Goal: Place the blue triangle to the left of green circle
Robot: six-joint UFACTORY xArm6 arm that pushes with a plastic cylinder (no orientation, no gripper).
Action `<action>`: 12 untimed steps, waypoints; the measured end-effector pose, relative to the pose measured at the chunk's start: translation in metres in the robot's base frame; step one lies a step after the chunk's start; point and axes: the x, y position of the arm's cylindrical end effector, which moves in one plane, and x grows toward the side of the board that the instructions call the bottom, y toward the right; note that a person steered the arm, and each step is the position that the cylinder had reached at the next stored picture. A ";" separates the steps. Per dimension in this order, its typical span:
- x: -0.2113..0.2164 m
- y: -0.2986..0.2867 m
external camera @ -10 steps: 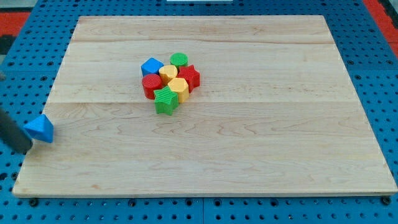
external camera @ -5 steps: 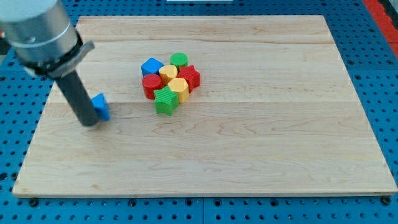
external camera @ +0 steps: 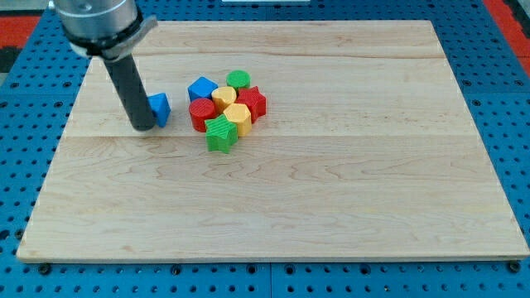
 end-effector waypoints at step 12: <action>-0.077 0.100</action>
